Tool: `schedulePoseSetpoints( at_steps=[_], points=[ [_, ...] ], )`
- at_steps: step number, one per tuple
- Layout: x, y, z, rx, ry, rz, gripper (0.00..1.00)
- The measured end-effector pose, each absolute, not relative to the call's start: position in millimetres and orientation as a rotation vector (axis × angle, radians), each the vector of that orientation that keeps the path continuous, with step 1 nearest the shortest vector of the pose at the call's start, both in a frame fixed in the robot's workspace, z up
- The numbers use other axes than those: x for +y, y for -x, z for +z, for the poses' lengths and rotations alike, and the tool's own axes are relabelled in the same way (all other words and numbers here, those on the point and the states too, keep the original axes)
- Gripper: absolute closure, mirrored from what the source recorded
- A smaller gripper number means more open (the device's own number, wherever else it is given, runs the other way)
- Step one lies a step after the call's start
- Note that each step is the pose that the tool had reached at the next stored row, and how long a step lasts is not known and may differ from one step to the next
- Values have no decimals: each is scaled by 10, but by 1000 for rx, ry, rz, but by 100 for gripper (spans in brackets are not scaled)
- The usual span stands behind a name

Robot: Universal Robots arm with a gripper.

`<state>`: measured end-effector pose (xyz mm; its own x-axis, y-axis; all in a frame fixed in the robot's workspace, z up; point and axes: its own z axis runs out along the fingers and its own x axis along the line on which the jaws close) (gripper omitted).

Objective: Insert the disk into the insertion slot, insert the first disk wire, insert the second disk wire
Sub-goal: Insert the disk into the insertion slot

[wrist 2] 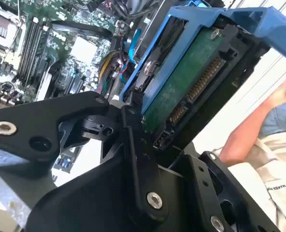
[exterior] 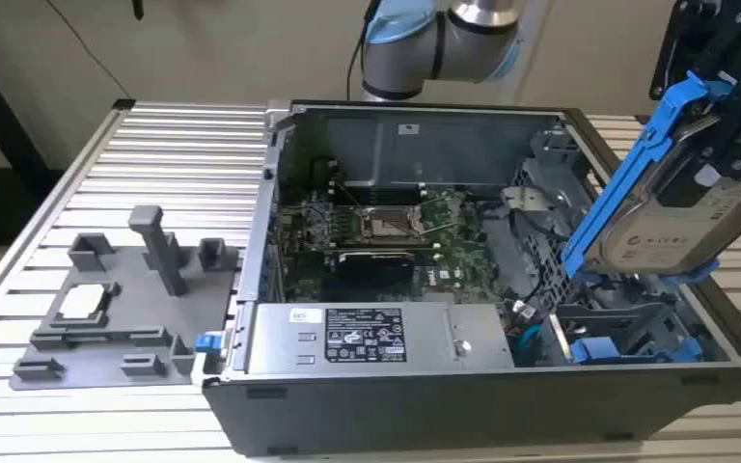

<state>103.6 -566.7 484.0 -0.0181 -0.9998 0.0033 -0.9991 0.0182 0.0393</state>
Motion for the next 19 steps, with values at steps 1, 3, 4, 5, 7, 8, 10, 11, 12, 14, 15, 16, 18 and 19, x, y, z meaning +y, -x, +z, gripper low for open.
schedulePoseSetpoints(
  at_steps=[1, 3, 4, 5, 7, 8, 10, 11, 12, 14, 15, 16, 18, 19],
  points=[
    [-5667, -1036, 4840, -2220, -2180, -40, 67],
    [-5667, -1036, 4840, -2220, -2180, -40, 67],
    [-5667, -1036, 4840, -2220, -2180, -40, 67],
    [-5667, -1036, 4840, -2220, -2180, -40, 67],
    [-5667, -1036, 4840, -2220, -2180, -39, 67],
    [-5667, -1036, 4838, -2219, -2180, -39, 67],
    [-5667, -1042, 4835, -2217, -2182, -39, 67],
    [-5668, -1045, 4830, -2215, -2184, -39, 67],
    [-5670, -1048, 4825, -2213, -2186, -39, 67],
    [-5676, -1058, 4814, -2209, -2190, -39, 67],
    [-5684, -1064, 4810, -2208, -2191, -39, 67],
    [-5696, -1072, 4802, -2207, -2192, -39, 67],
    [-5717, -1087, 4788, -2205, -2195, -39, 67],
    [-5727, -1095, 4781, -2204, -2196, -39, 67]
  ],
)
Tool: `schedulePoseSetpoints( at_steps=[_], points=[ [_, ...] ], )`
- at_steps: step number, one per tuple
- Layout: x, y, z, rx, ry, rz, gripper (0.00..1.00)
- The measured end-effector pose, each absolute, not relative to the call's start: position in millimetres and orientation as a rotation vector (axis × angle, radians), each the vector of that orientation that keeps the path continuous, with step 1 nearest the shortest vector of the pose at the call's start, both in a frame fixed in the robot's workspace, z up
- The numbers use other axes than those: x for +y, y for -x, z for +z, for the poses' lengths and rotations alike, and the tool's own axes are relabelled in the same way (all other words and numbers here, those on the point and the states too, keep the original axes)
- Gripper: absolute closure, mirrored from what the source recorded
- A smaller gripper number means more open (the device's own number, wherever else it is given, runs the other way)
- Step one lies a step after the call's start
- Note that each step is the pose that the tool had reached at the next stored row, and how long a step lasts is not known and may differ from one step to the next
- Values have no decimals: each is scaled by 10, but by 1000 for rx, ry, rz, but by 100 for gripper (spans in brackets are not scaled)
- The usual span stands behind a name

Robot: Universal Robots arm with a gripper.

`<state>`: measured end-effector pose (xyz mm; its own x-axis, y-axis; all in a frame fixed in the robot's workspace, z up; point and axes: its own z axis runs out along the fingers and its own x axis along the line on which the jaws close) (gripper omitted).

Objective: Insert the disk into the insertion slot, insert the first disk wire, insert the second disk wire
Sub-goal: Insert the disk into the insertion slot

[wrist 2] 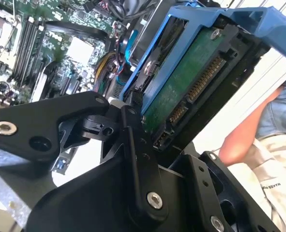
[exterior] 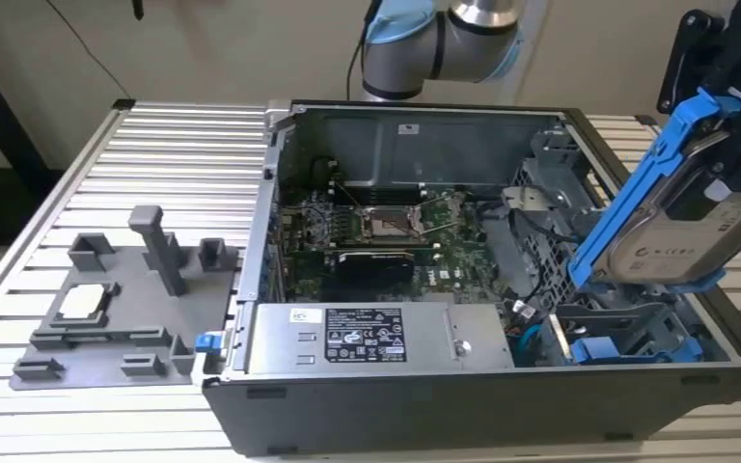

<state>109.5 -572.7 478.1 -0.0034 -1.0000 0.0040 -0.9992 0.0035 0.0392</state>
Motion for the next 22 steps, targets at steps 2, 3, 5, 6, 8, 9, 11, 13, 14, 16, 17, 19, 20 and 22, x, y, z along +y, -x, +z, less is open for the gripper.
schedulePoseSetpoints(
  at_steps=[2, 3, 5, 6, 8, 9, 11, 13, 14, 16, 17, 19, 20, 22],
  points=[
    [-5746, -1109, 4765, -2201, -2198, -39, 67],
    [-5753, -1116, 4755, -2200, -2200, -39, 67],
    [-5762, -1126, 4735, -2197, -2202, -39, 67],
    [-5765, -1130, 4723, -2196, -2203, -38, 67],
    [-5766, -1134, 4693, -2195, -2204, -37, 67],
    [-5766, -1137, 4675, -2195, -2205, -36, 67],
    [-5766, -1142, 4638, -2196, -2205, -36, 67],
    [-5766, -1150, 4600, -2196, -2205, -34, 67],
    [-5766, -1153, 4582, -2196, -2205, -34, 67],
    [-5766, -1158, 4546, -2196, -2205, -33, 67],
    [-5766, -1160, 4528, -2196, -2206, -32, 67],
    [-5766, -1167, 4490, -2196, -2206, -32, 67],
    [-5766, -1170, 4472, -2196, -2206, -32, 67],
    [-5766, -1174, 4437, -2196, -2206, -32, 67]
  ],
)
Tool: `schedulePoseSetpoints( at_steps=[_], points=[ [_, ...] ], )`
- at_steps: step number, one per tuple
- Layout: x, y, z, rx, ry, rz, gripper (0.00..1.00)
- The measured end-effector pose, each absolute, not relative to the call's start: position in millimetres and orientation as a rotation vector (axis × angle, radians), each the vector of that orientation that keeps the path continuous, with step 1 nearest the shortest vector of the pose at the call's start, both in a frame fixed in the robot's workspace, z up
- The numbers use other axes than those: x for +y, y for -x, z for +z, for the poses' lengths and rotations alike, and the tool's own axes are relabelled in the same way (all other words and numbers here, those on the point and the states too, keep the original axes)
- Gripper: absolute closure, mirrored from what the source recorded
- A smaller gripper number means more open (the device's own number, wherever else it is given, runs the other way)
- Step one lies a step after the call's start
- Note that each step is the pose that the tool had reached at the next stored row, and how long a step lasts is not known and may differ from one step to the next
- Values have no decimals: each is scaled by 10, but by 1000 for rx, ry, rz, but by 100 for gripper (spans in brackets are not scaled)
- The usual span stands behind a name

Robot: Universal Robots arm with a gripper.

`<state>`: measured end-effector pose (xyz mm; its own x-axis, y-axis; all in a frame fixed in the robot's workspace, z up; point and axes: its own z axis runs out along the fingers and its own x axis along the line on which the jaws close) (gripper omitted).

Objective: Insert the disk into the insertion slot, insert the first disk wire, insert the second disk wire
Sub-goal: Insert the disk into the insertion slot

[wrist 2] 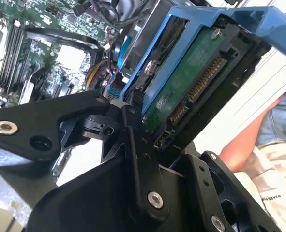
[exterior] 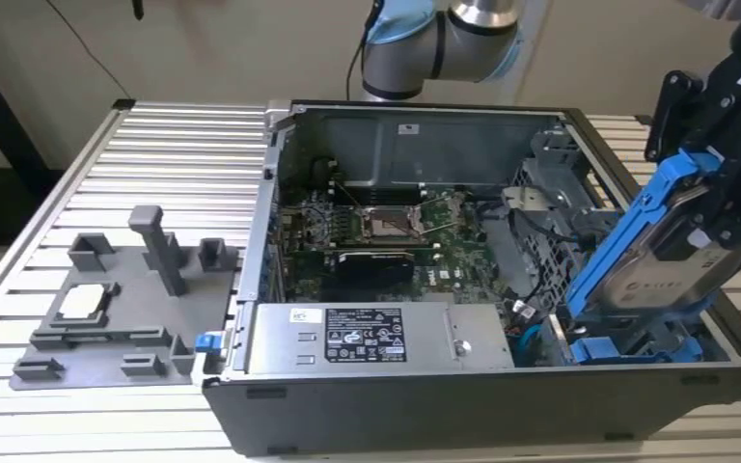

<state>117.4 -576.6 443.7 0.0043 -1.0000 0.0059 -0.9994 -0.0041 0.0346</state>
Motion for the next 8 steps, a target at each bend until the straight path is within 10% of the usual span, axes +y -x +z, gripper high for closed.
schedulePoseSetpoints(
  at_steps=[8],
  points=[
    [-5766, -1196, 4293, -2196, -2206, -31, 67]
  ],
)
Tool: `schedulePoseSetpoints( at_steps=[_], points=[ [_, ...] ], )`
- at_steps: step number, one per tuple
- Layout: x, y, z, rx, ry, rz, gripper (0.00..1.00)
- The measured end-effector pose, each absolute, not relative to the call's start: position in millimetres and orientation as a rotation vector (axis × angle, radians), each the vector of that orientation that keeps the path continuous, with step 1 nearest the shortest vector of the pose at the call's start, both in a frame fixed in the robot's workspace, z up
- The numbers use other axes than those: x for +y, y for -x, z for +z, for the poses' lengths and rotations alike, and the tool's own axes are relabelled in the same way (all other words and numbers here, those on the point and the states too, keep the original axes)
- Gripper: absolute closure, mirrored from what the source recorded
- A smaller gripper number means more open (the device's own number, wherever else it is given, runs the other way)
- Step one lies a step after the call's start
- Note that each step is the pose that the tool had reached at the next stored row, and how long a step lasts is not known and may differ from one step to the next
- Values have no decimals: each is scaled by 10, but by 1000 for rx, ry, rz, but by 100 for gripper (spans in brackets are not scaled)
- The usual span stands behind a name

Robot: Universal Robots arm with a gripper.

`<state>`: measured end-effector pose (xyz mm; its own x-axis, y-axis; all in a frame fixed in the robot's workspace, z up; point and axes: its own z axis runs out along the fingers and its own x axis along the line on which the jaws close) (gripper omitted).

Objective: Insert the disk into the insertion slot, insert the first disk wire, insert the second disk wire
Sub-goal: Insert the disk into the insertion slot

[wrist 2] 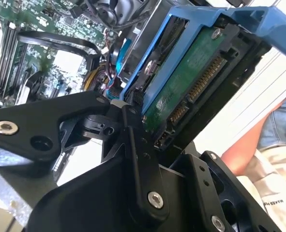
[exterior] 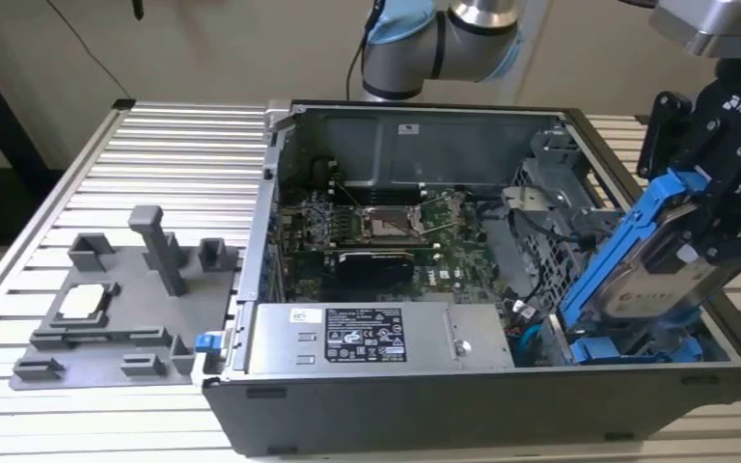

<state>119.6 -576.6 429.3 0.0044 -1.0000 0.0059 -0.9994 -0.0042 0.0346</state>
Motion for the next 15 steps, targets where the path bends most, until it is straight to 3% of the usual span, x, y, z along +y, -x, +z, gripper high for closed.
schedulePoseSetpoints(
  at_steps=[15],
  points=[
    [-5752, -1273, 4126, -2197, -2206, -33, 67]
  ],
)
